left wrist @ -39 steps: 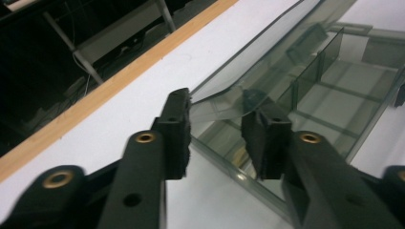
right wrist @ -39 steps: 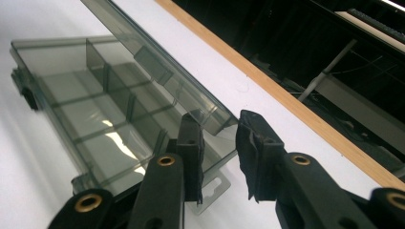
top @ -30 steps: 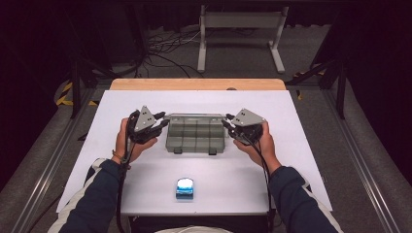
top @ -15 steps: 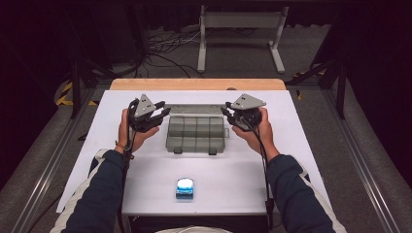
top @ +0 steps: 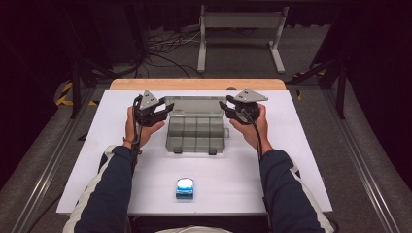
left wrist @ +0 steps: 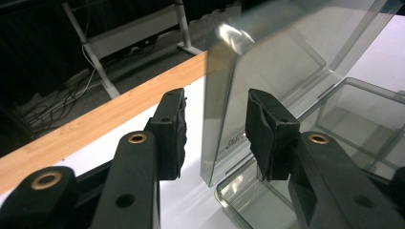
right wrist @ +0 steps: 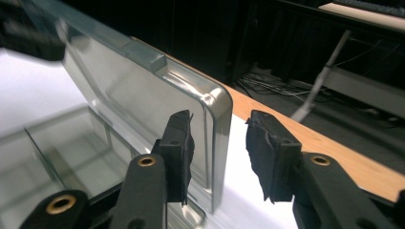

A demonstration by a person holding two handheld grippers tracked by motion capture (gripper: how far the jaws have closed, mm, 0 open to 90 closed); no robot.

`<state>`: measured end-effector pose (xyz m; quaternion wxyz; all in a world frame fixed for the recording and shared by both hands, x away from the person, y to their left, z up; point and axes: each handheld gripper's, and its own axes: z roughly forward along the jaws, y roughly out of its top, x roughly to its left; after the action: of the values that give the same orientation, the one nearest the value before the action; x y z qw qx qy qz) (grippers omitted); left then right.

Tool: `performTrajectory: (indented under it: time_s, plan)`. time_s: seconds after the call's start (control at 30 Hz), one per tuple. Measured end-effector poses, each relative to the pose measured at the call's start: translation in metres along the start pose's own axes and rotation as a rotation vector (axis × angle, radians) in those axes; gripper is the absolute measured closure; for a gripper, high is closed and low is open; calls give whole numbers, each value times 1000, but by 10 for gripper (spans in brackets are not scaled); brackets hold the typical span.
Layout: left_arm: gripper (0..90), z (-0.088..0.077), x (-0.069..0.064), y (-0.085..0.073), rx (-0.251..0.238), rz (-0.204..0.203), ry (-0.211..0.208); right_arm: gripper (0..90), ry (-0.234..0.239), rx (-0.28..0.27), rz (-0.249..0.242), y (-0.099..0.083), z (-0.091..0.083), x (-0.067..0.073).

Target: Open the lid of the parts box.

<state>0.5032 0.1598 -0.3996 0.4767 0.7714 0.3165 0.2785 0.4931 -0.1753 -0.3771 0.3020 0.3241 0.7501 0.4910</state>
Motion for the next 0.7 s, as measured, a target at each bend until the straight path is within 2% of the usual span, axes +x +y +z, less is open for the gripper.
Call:
performTrajectory:
  time_s: [0.13, 0.3, 0.37, 0.4, 0.5, 0.7]
  plan:
    - [593, 6, 2, -3, 12, -19, 7, 628, -8, -6, 27, -5, 6, -2]
    - [614, 15, 7, -12, 21, -87, -1, 690, -16, 14, 86, -17, 18, -3]
    - [623, 17, 8, -14, 28, -100, -4, 705, -22, 10, 95, -20, 20, -3]
    - [636, 18, 9, -15, 28, -105, -4, 738, -34, -4, 105, -23, 21, -3]
    - [643, 22, 8, -17, 35, -113, -8, 763, -46, -21, 115, -27, 23, -4]
    - [671, 28, 7, -22, 48, -132, -9, 807, -68, 18, 119, -35, 32, -5]
